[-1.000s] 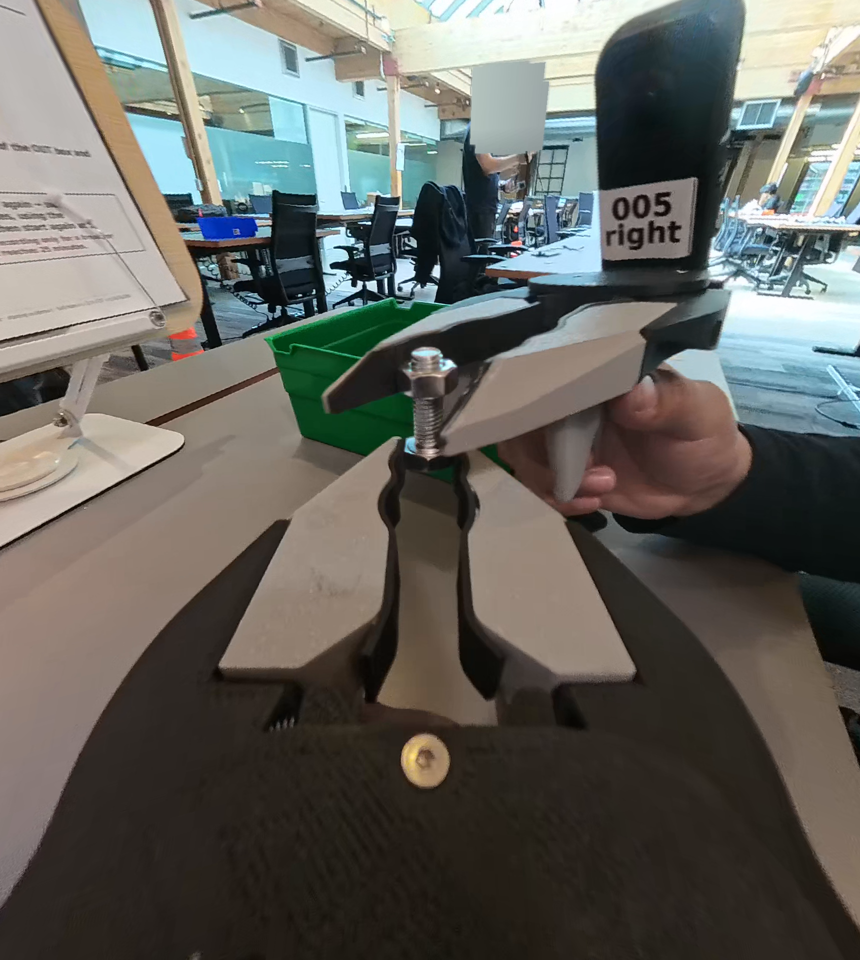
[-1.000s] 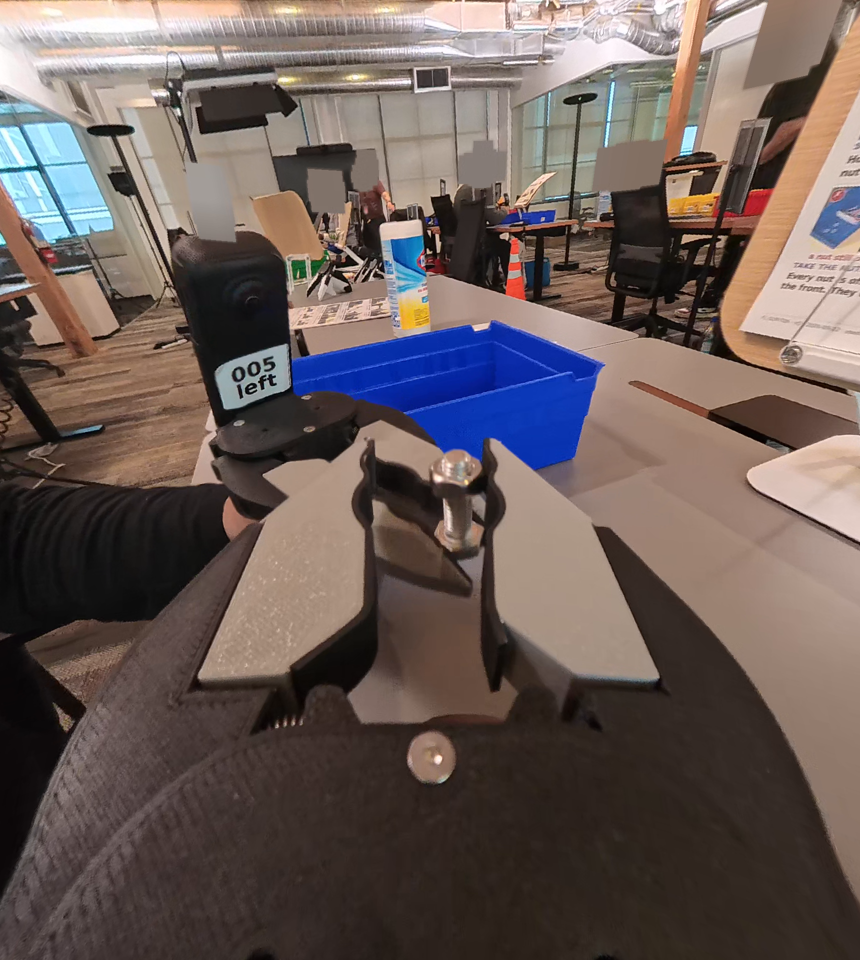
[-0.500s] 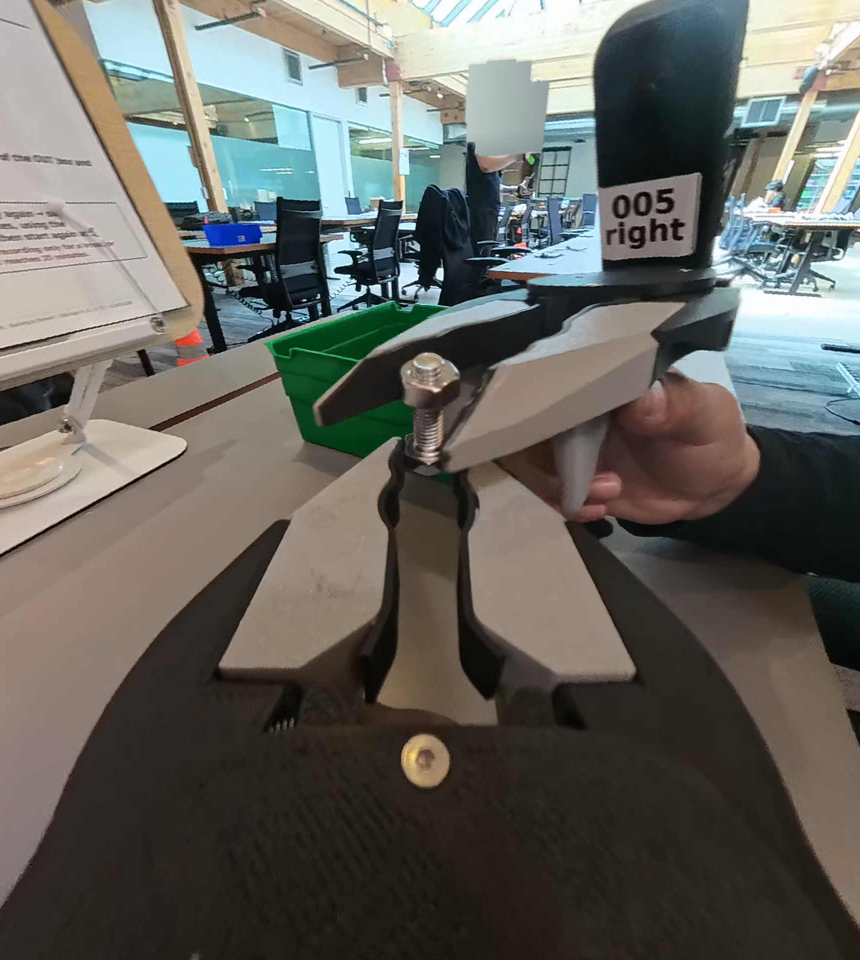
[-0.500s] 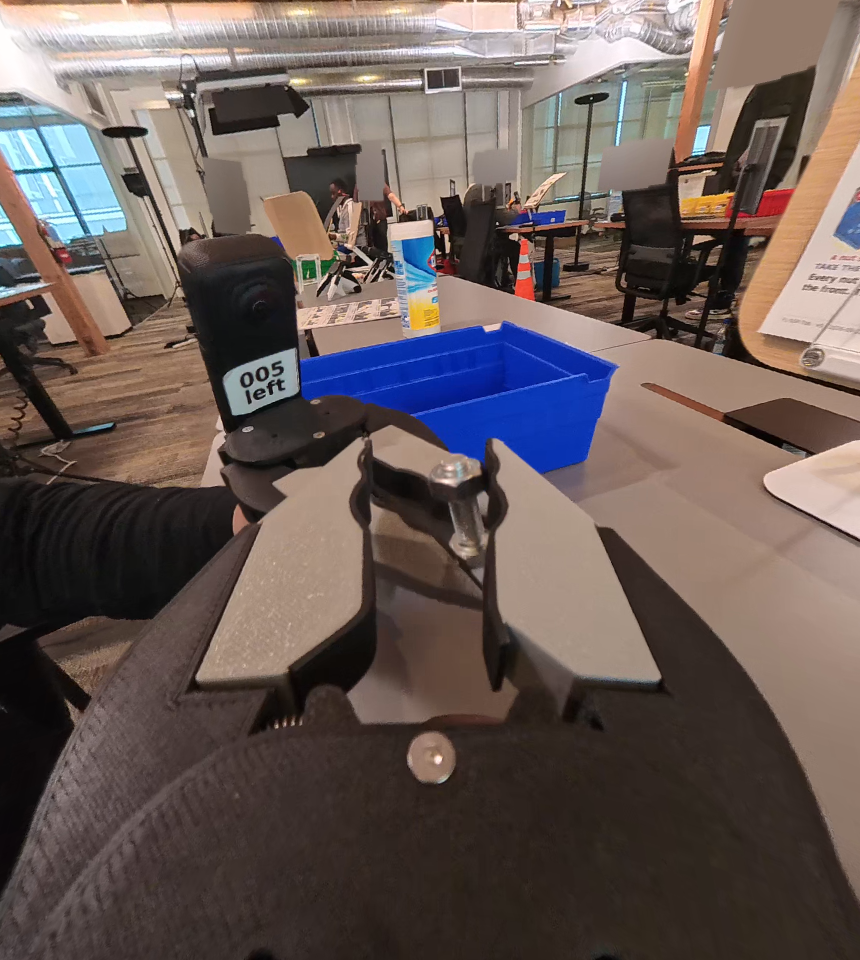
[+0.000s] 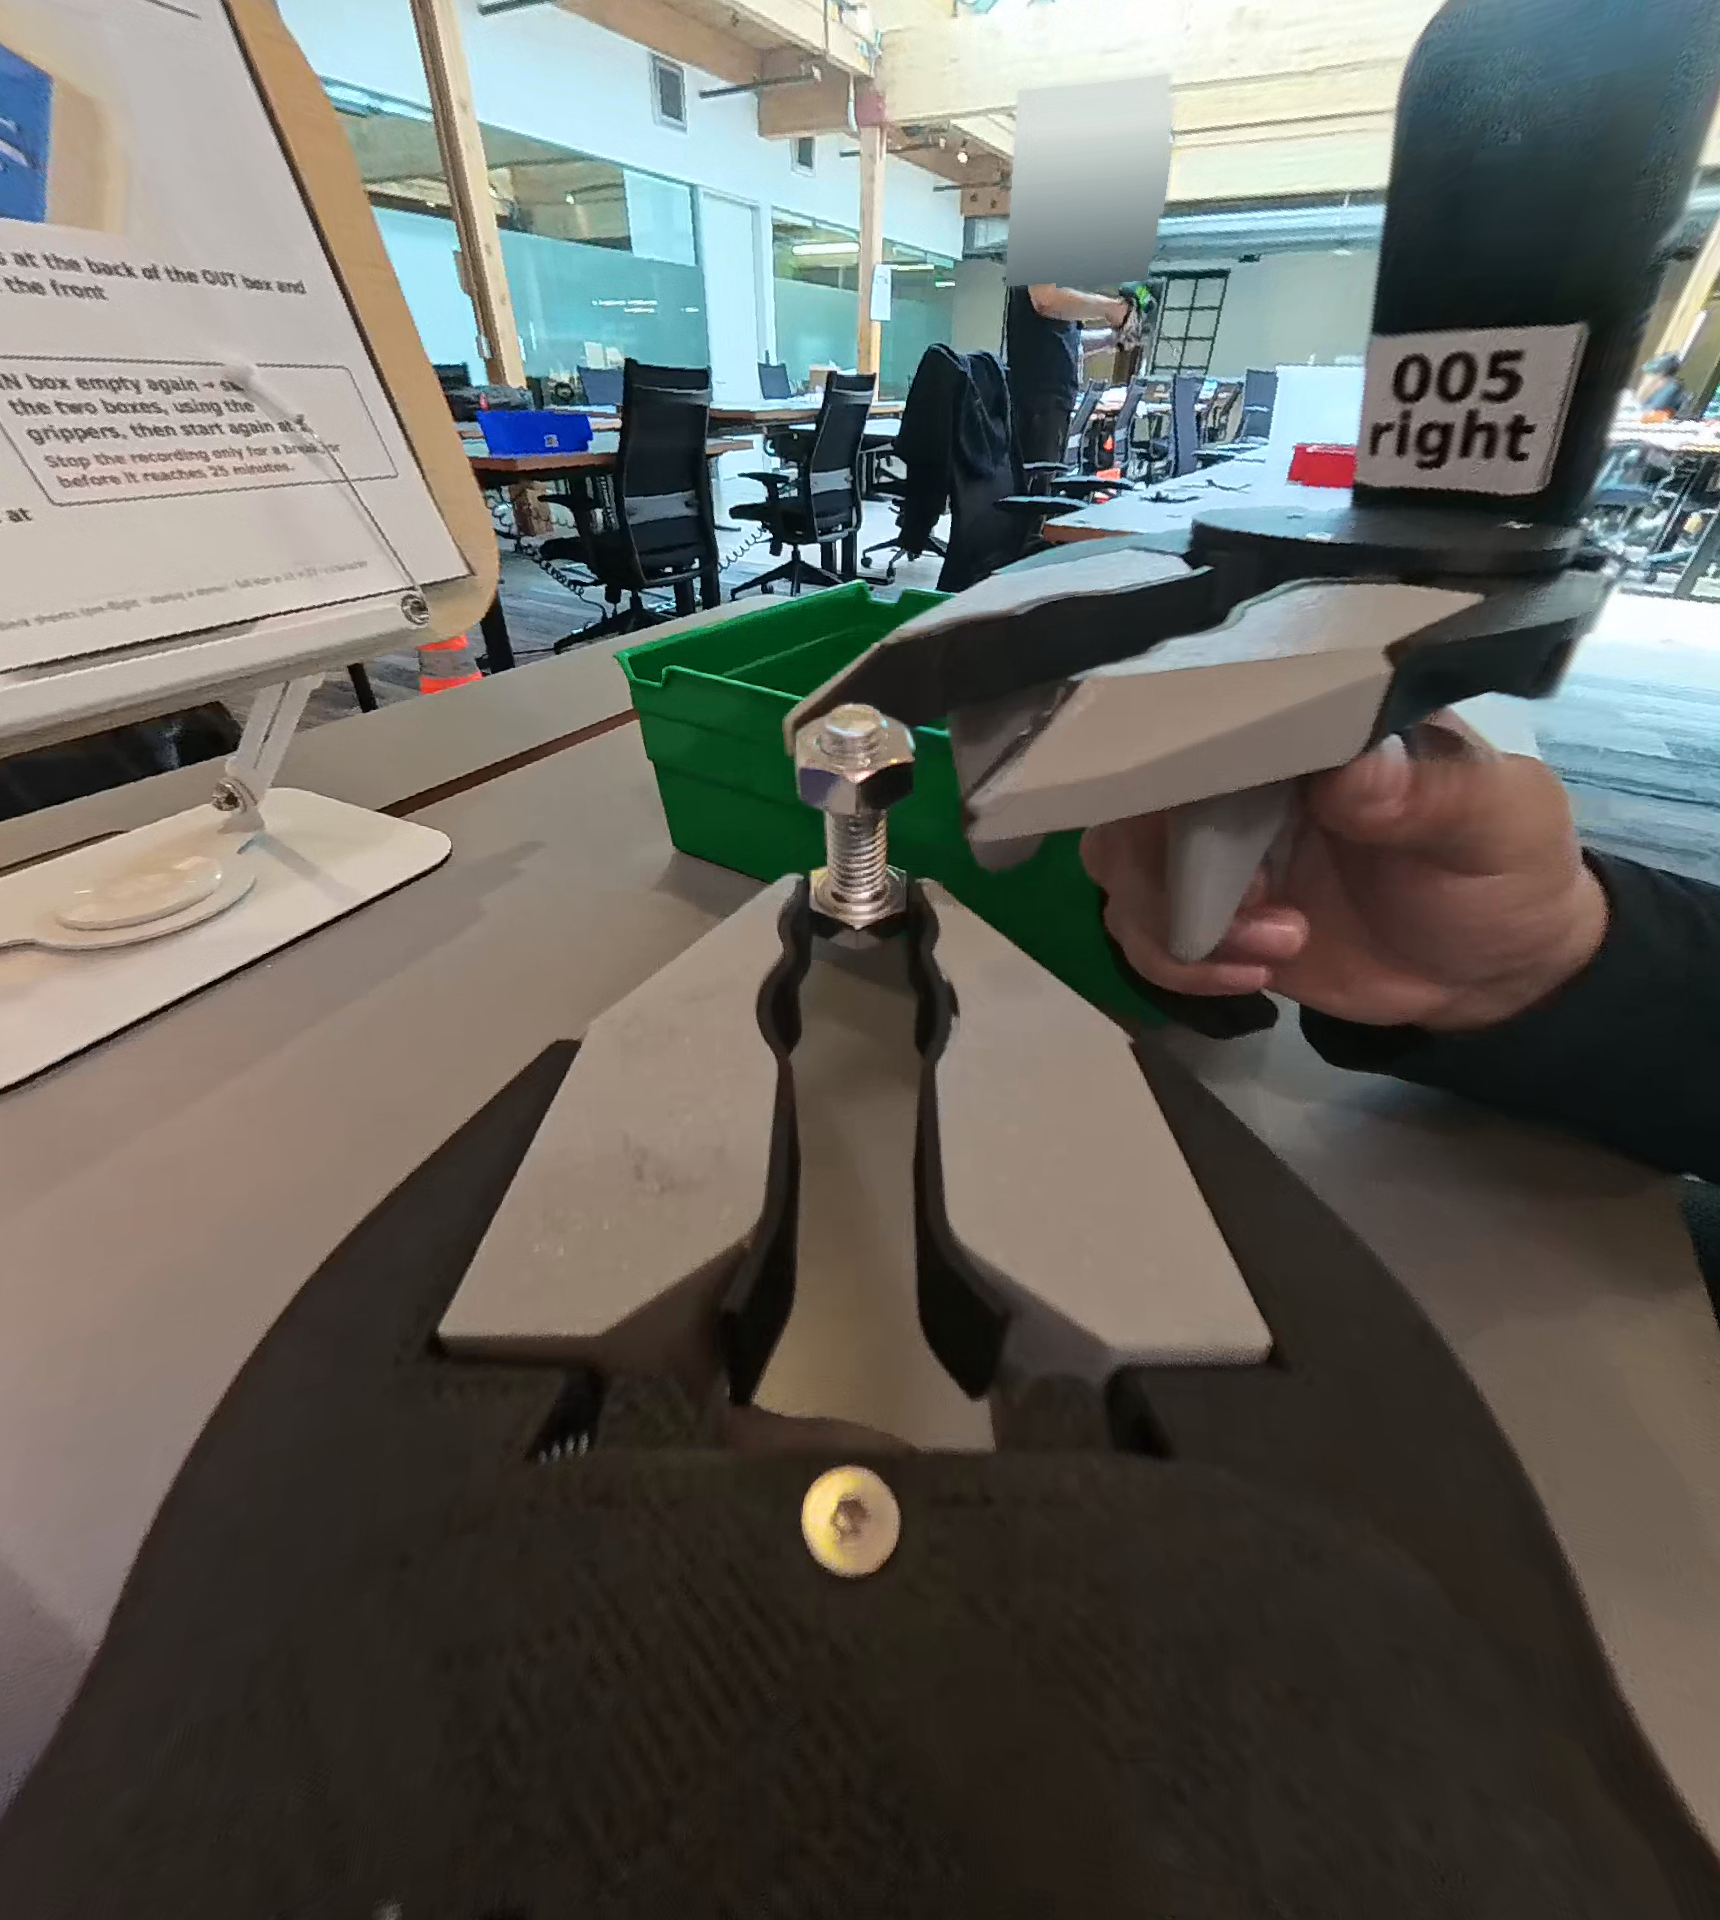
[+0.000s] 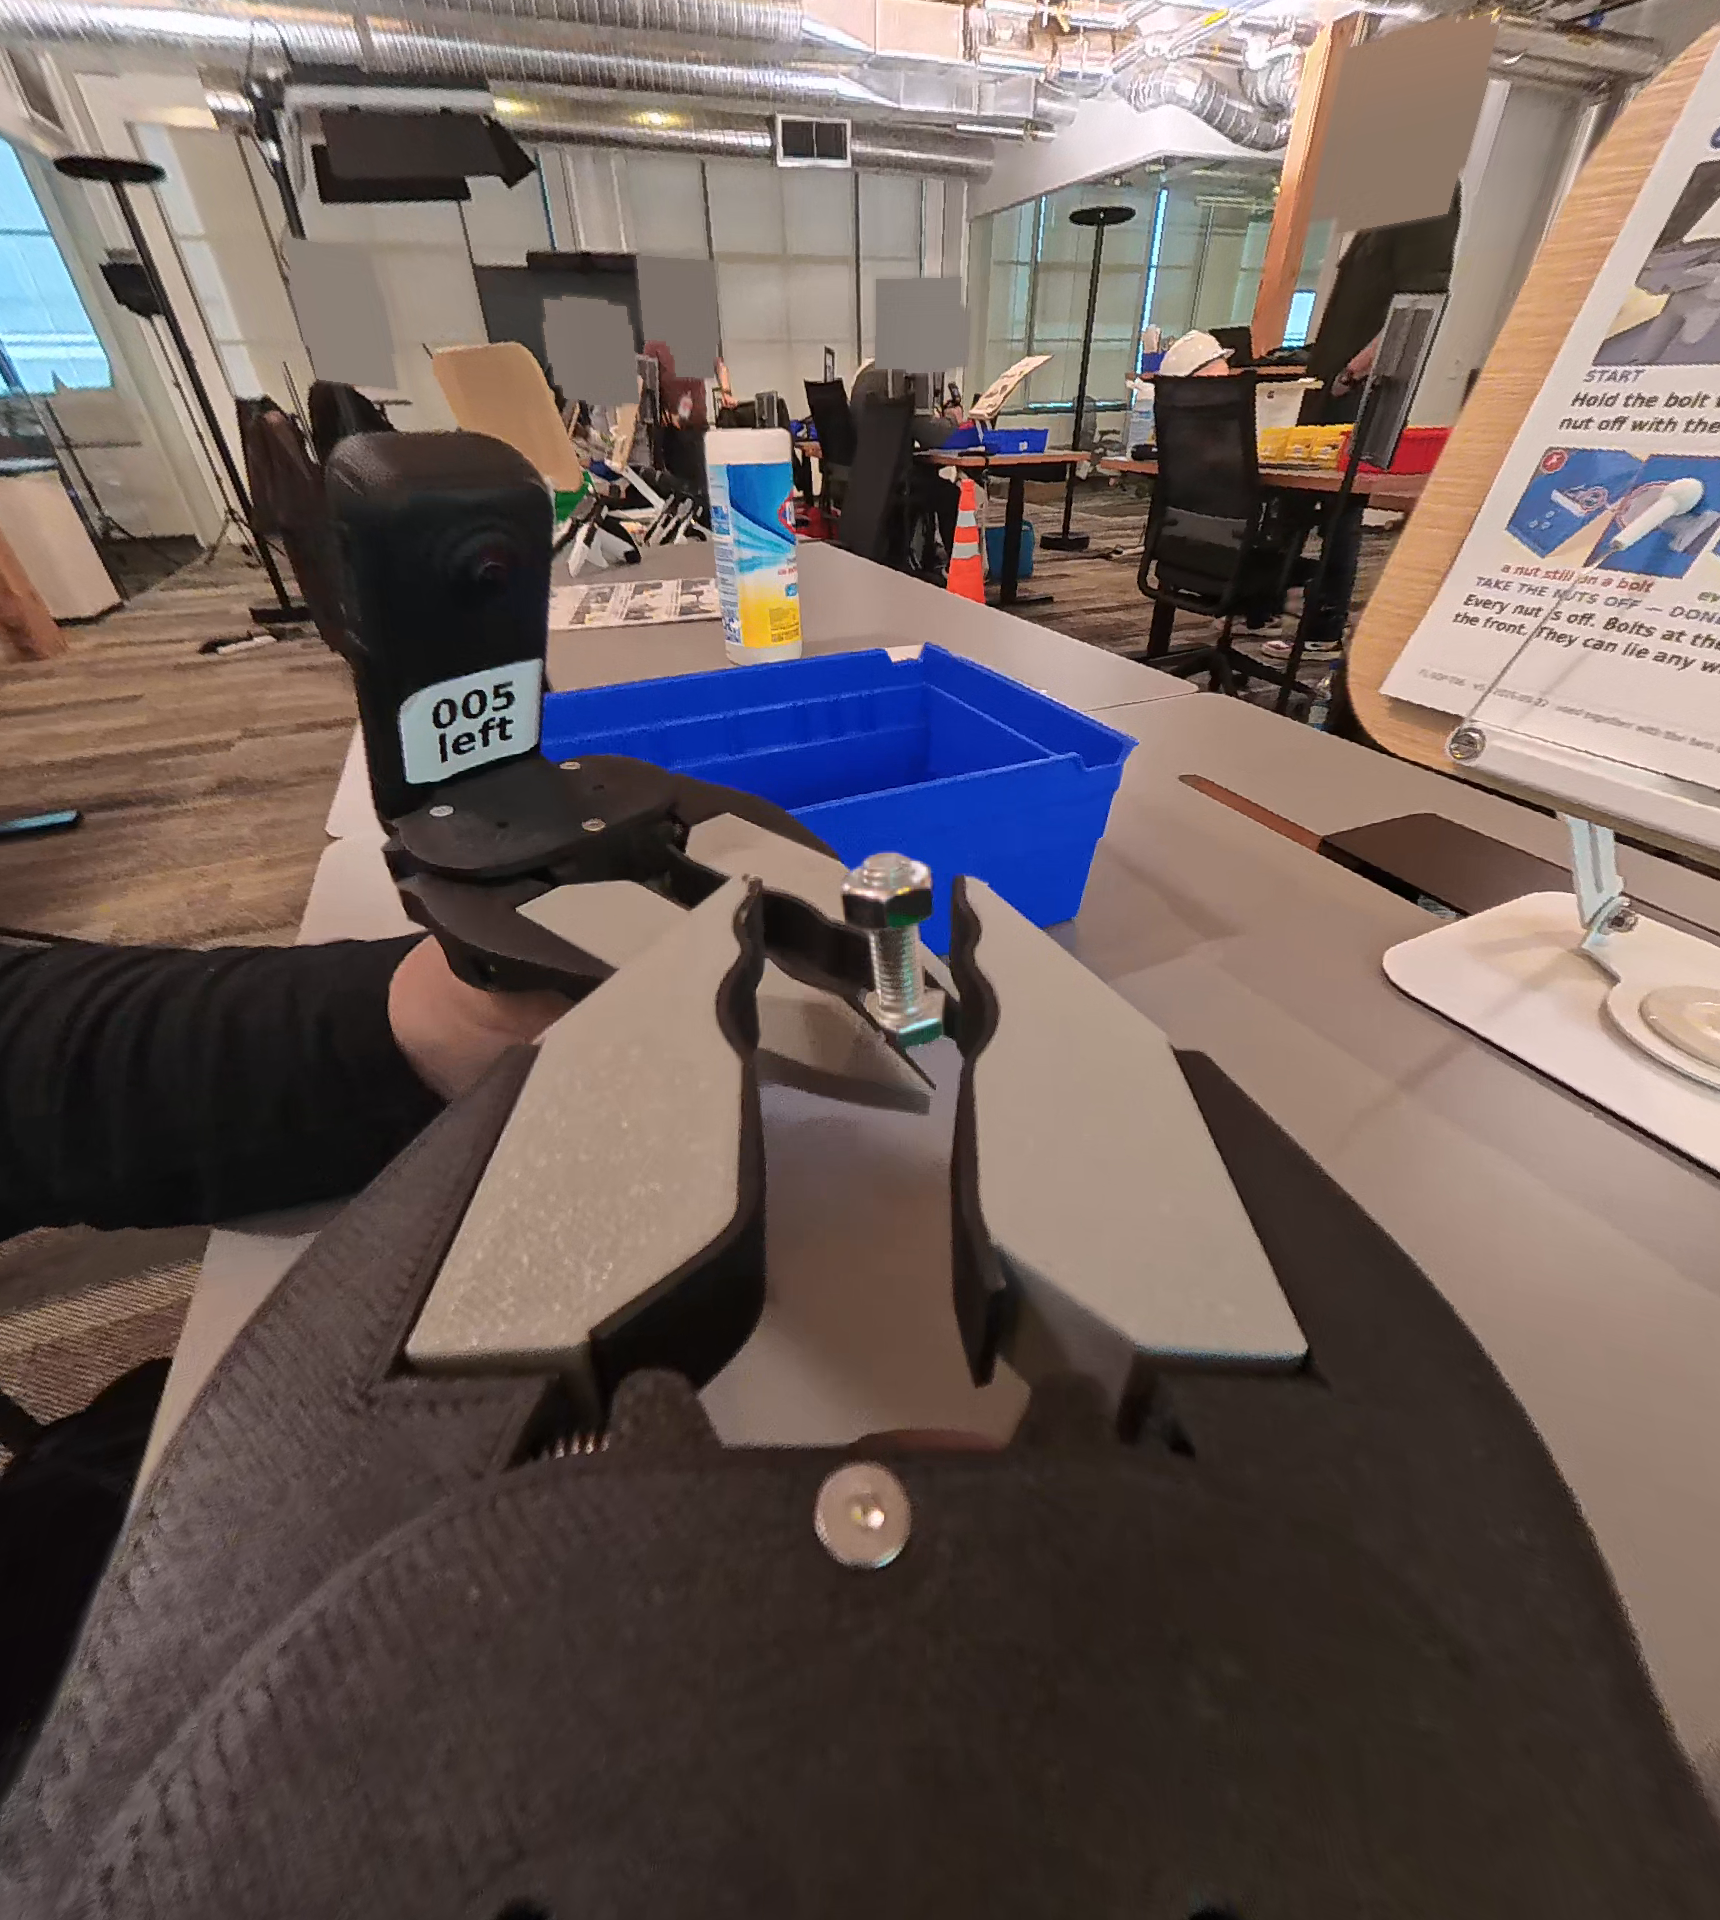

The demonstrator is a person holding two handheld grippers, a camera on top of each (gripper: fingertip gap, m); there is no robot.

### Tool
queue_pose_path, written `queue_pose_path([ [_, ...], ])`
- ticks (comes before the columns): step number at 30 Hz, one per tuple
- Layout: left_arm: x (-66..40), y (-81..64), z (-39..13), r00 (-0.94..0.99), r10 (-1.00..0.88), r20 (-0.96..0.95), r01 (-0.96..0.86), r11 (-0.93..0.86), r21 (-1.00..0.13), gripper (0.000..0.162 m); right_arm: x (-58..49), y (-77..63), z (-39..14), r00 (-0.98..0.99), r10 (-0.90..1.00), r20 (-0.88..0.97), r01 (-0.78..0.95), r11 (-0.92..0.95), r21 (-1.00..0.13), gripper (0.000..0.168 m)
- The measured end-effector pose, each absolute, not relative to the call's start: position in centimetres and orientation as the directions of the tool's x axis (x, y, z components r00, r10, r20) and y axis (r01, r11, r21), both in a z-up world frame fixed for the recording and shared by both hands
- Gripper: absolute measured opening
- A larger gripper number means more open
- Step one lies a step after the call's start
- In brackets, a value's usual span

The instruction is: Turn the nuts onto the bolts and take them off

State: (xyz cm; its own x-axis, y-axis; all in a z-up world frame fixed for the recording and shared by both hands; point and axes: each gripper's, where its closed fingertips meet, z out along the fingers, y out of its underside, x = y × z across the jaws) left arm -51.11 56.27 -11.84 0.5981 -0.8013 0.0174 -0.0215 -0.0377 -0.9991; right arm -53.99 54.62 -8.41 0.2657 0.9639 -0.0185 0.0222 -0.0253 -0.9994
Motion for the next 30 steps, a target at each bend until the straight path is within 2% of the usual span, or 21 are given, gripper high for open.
queue_pose_path([
  [3,-50.3,55.7,-12.2,0.580,-0.814,-0.025,-0.063,-0.014,-0.998,0.015,-54.3,54.8,-8.9,0.289,0.957,0.011,0.056,-0.006,-0.998,0.026],
  [5,-50.0,55.6,-12.3,0.580,-0.813,-0.047,-0.083,-0.002,-0.997,0.015,-54.2,54.9,-9.2,0.301,0.953,0.021,0.076,-0.002,-0.997,0.016],
  [18,-50.6,55.6,-11.6,0.570,-0.821,0.019,-0.014,-0.033,-0.999,0.015,-53.6,56.0,-9.7,0.327,0.943,-0.057,0.079,-0.087,-0.993,0.015],
  [24,-50.7,55.6,-11.5,0.559,-0.829,0.036,0.002,-0.042,-0.999,0.007,-53.9,55.8,-10.0,0.309,0.948,-0.076,0.083,-0.106,-0.991,0.015],
  [30,-50.7,55.6,-11.7,0.564,-0.826,0.011,-0.027,-0.031,-0.999,0.007,-53.9,55.8,-10.1,0.298,0.950,-0.095,0.077,-0.123,-0.989,0.015],
])
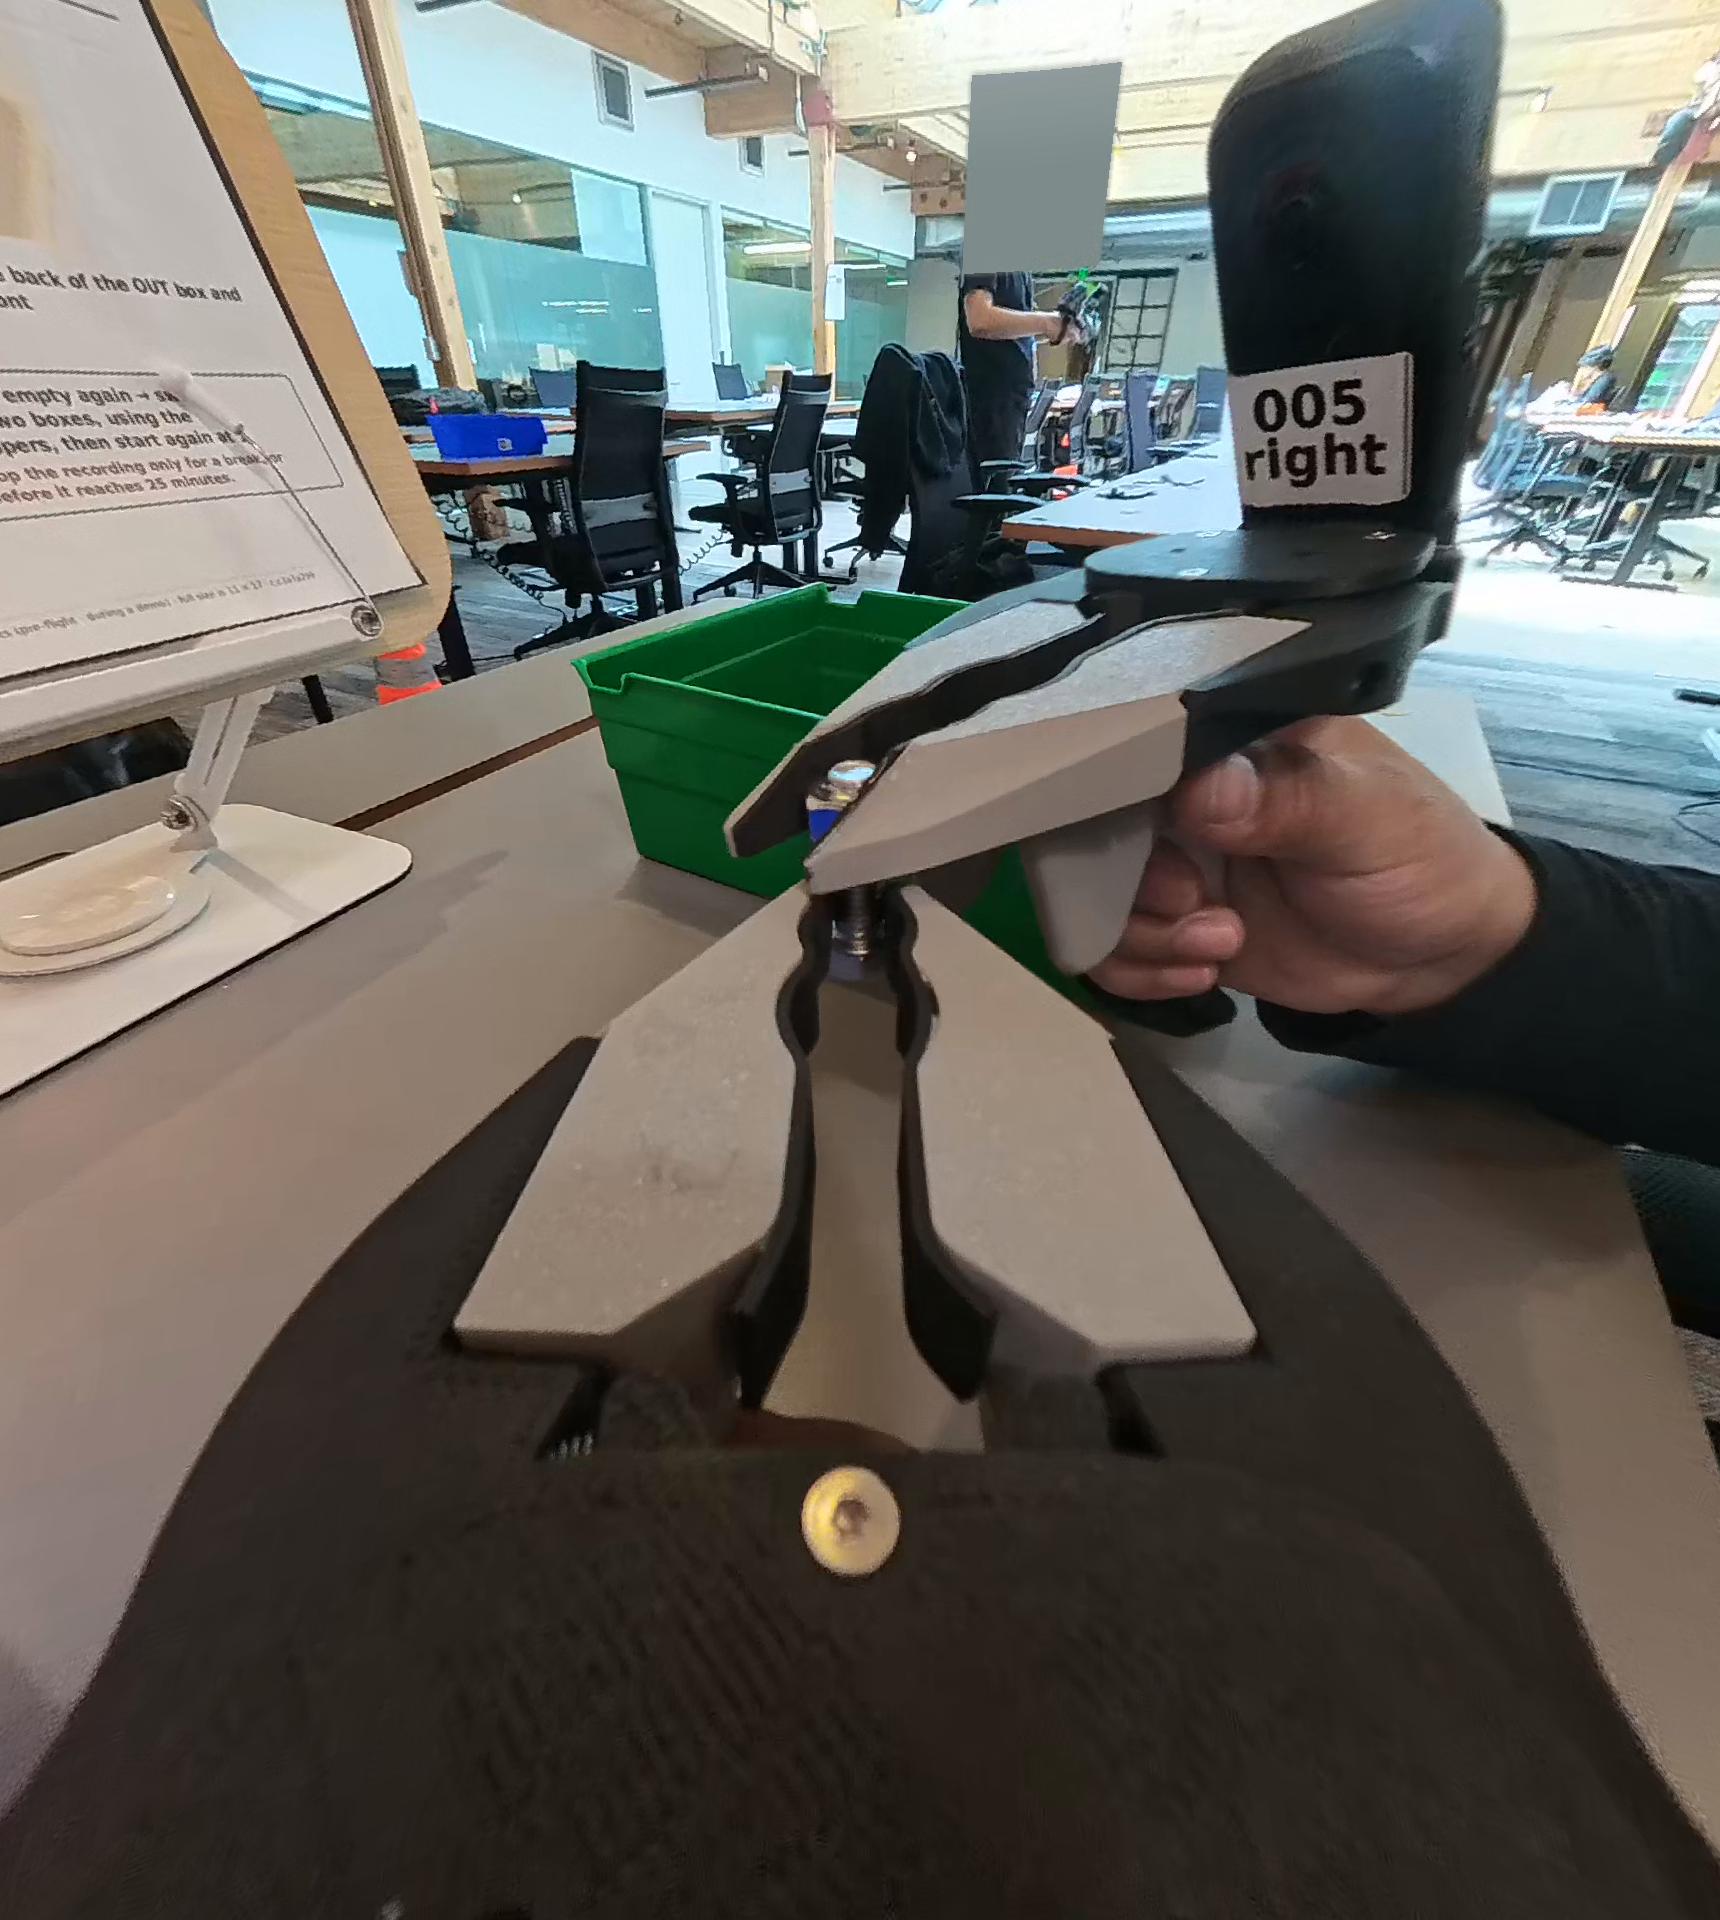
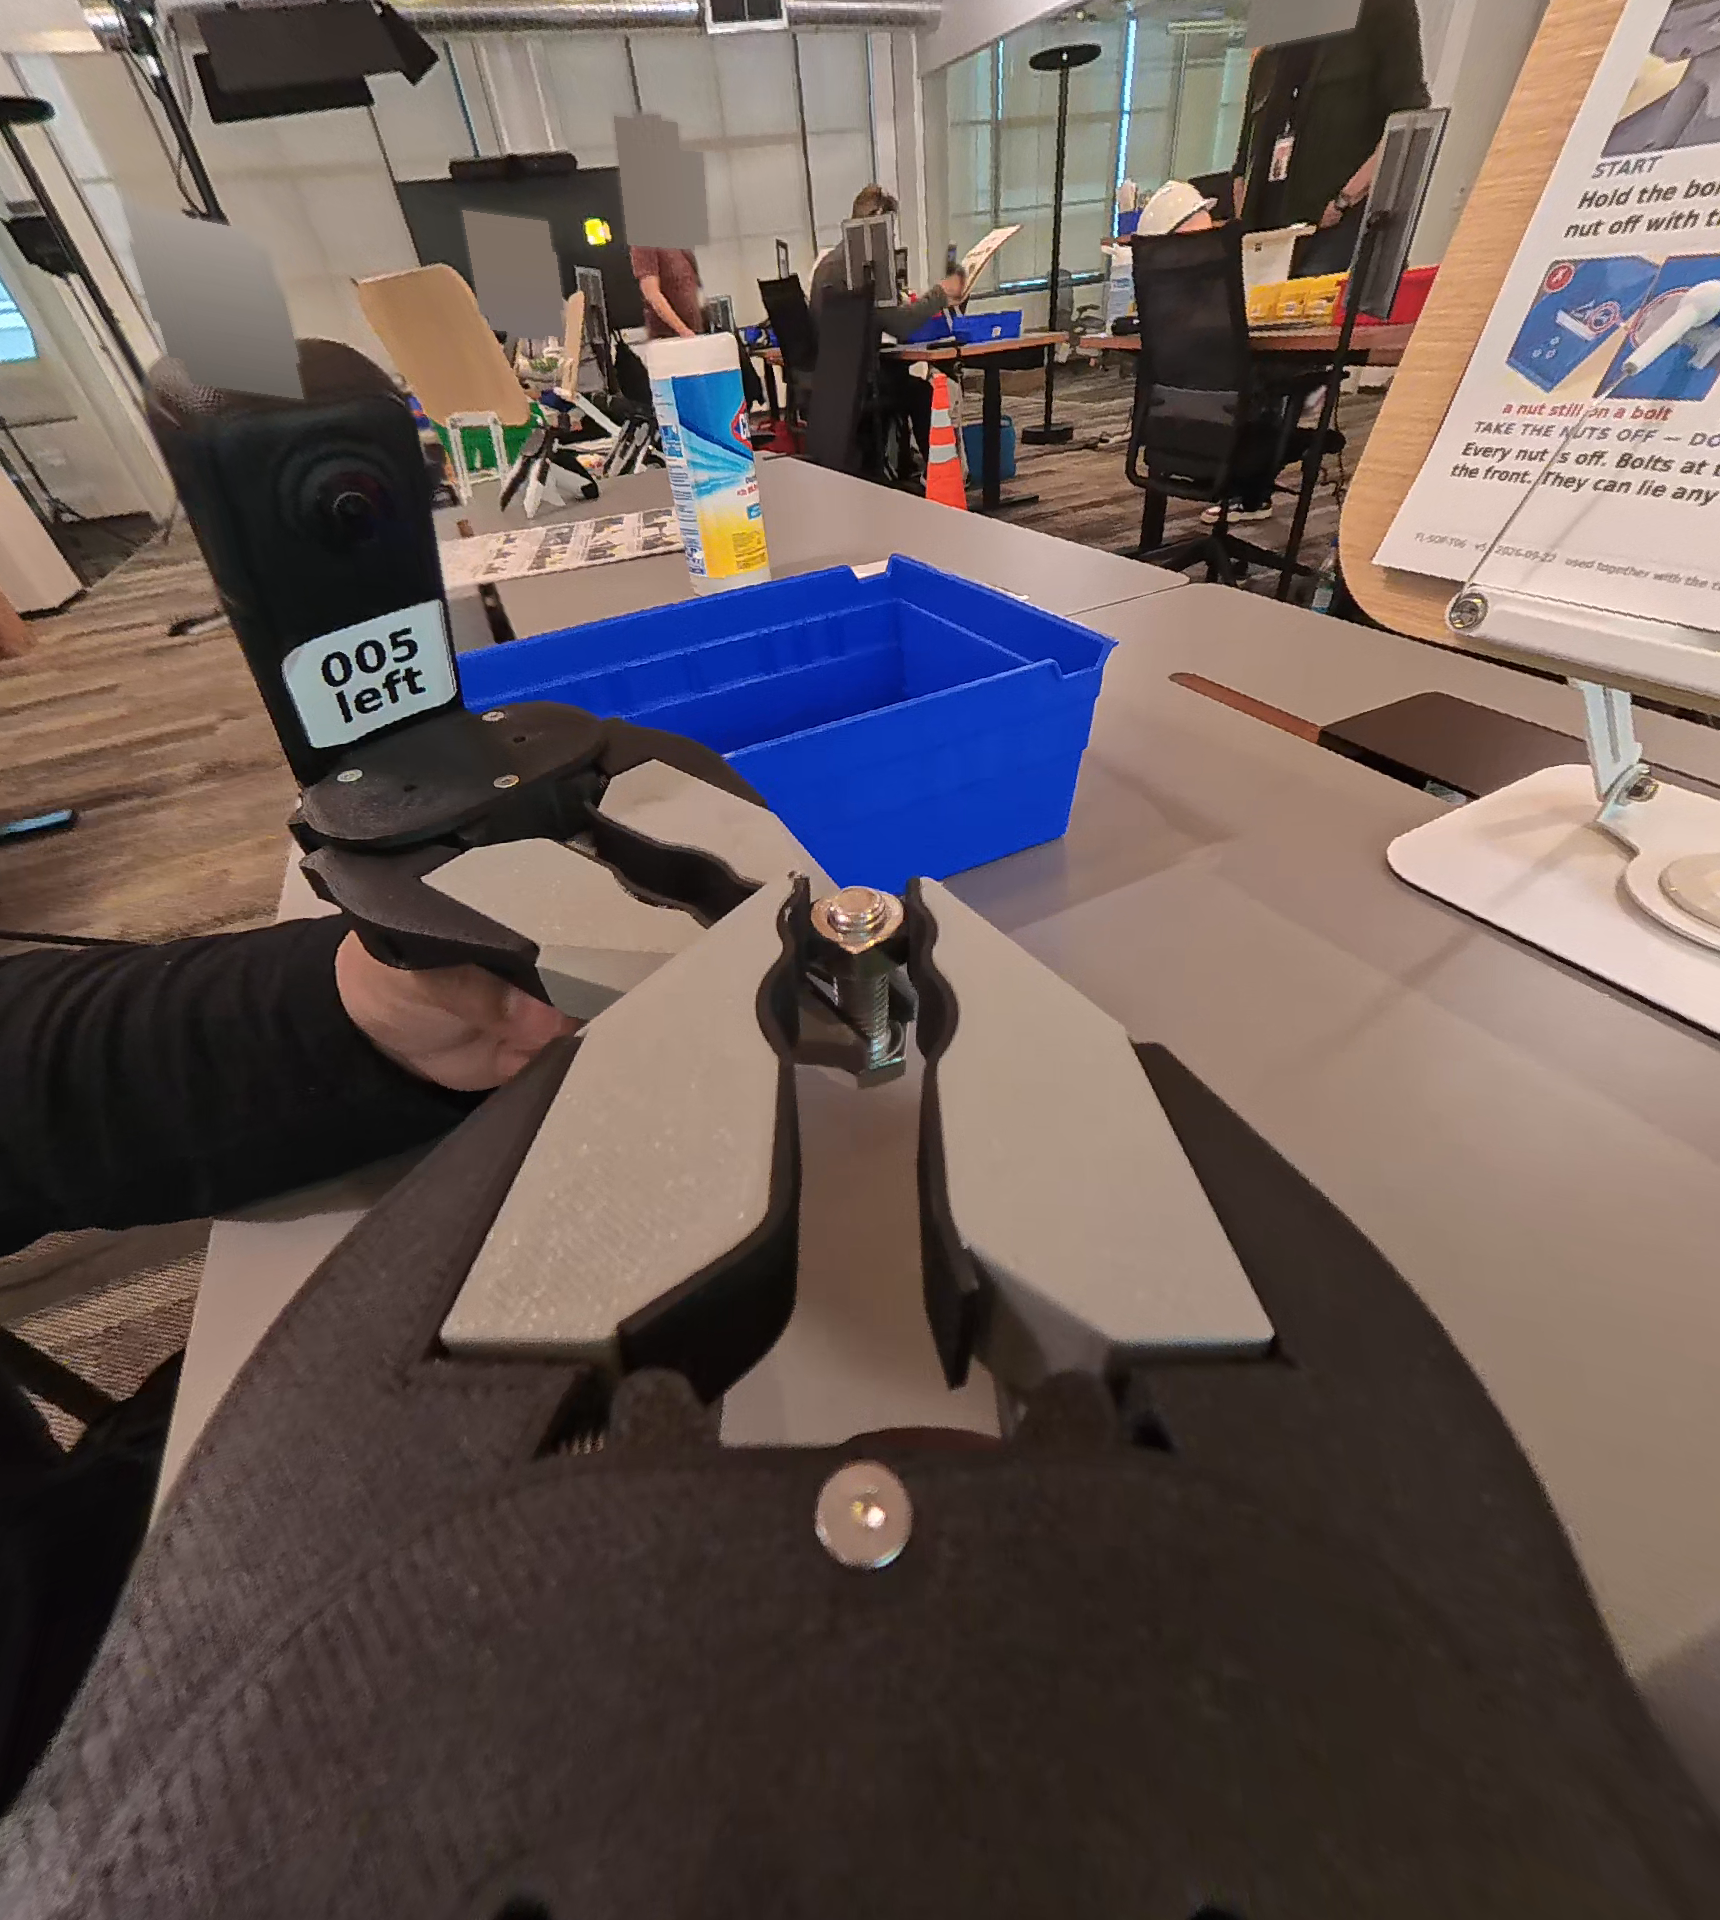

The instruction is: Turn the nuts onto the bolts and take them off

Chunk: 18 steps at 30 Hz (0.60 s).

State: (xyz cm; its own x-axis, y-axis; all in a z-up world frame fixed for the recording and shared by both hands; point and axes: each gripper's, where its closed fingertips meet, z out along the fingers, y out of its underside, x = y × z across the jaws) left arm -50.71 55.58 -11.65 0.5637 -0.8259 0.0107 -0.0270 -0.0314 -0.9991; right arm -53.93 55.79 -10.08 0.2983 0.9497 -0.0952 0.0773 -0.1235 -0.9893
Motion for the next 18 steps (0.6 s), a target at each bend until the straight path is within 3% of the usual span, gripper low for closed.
queue_pose_path([
  [11,-52.2,56.9,-11.6,0.636,-0.771,0.018,-0.018,-0.038,-0.999,0.007,-53.5,55.9,-9.6,0.323,0.946,-0.035,0.076,-0.063,-0.995,0.026],
  [18,-50.4,55.3,-11.6,0.567,-0.823,-0.039,-0.056,0.009,-0.998,0.007,-54.3,55.1,-9.8,0.256,0.961,-0.101,0.047,-0.117,-0.992,0.028],
])
